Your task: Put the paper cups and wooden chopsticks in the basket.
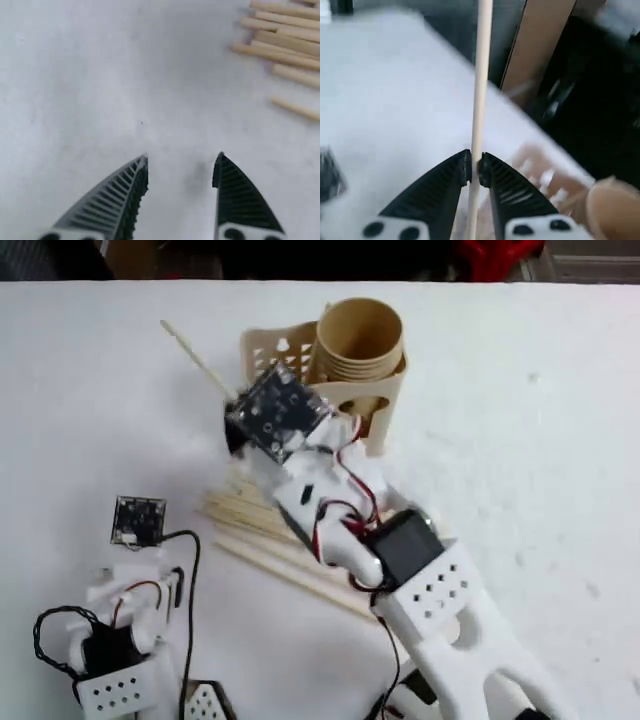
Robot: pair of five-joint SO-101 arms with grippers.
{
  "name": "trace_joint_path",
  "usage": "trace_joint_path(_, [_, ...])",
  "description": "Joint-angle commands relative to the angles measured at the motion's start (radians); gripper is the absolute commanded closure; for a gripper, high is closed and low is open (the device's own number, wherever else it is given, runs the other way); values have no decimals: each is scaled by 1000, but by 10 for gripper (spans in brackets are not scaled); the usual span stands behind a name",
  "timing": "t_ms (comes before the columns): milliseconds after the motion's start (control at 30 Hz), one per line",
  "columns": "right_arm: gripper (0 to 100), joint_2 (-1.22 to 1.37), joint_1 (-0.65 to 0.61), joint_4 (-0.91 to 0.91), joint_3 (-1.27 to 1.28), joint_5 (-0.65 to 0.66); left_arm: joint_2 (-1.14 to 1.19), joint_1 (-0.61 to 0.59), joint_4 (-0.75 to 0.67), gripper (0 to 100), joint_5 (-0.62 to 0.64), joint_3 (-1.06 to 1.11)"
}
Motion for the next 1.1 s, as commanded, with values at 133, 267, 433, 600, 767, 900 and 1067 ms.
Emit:
trace_joint_path(133, [981, 203, 81, -274, -183, 0, -4, -5, 2, 781, -5, -3])
trace_joint_path(267, [982, 312, 165, -364, -279, -3, -4, -5, 2, 781, -5, -3])
trace_joint_path(433, [982, 383, 185, -380, -339, -8, -4, -5, 2, 781, -5, -3])
trace_joint_path(600, [982, 424, 185, -387, -338, -11, -4, -5, 2, 781, -5, -3])
trace_joint_path(767, [982, 473, 189, -386, -327, -109, -4, -5, 2, 781, -5, -3])
trace_joint_path(900, [981, 478, 189, -390, -278, -138, -4, -5, 2, 781, -5, -3])
trace_joint_path(1067, [979, 458, 191, -386, -233, -138, -4, -5, 2, 781, -5, -3])
